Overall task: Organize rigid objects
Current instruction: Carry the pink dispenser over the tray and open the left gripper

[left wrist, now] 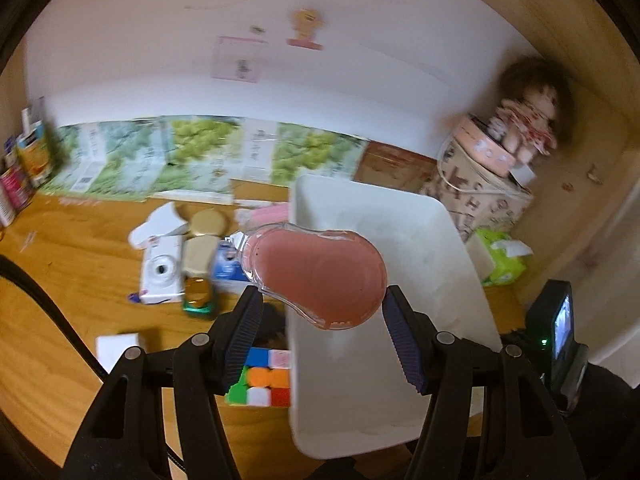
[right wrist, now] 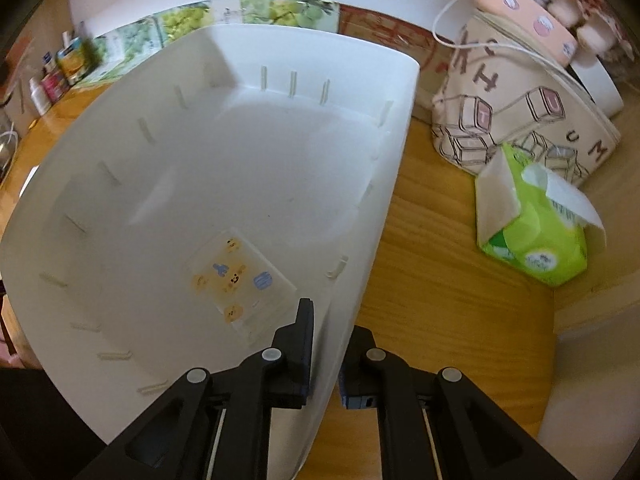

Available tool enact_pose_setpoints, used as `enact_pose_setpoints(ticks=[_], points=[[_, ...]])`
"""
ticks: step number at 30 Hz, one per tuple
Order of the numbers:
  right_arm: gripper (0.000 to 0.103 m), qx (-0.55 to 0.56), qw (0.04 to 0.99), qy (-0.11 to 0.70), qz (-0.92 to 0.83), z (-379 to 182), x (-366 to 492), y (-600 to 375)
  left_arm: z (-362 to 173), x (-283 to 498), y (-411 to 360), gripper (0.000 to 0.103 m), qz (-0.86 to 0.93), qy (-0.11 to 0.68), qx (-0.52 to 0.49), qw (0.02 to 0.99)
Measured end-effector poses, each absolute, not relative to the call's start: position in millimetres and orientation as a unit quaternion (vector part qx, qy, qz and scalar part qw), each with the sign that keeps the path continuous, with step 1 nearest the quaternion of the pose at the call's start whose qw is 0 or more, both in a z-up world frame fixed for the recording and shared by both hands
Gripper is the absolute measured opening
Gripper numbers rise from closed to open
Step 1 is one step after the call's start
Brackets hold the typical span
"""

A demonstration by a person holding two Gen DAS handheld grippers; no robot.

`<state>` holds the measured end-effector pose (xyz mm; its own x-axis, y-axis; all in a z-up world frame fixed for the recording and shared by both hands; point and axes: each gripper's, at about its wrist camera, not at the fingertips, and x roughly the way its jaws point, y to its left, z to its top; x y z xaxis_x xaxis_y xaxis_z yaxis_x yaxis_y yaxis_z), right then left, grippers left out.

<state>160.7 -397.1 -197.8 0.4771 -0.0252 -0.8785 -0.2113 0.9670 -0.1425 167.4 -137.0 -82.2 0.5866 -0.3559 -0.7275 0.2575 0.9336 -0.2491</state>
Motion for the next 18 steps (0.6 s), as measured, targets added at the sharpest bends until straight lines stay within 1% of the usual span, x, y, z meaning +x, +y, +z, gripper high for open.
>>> enact_pose_setpoints(ticks=[3,12,13,14,16,18], points=[[0.012,-0.135,0.855,0.496,0.065,-198.1,157.2,-396.1,-85.5,170.3,-150.8,0.066,-0.192,0.426,-0.048,0.883],[0.012,-0.146,0.865,0.471,0.090,-199.5,163.5,-401.2,-94.9,178.1,-177.2,0.067,-0.223,0.447,-0.027,0.866],[0.012,-0.149,0.865,0.472,0.089,-198.9,164.3,-400.3,-95.5,178.6,-177.3,0.069,-0.221,0.448,-0.026,0.866],[0.012,-0.153,0.862,0.474,0.088,-199.0,165.9,-399.1,-95.5,179.0,-177.1,0.073,-0.218,0.448,-0.027,0.866],[0.012,-0.161,0.859,0.478,0.085,-199.1,166.7,-396.9,-95.4,179.5,-174.4,0.076,-0.208,0.447,-0.031,0.870],[0.011,-0.162,0.857,0.482,0.079,-199.1,168.7,-395.2,-95.5,180.0,-169.2,0.077,-0.195,0.445,-0.041,0.873]])
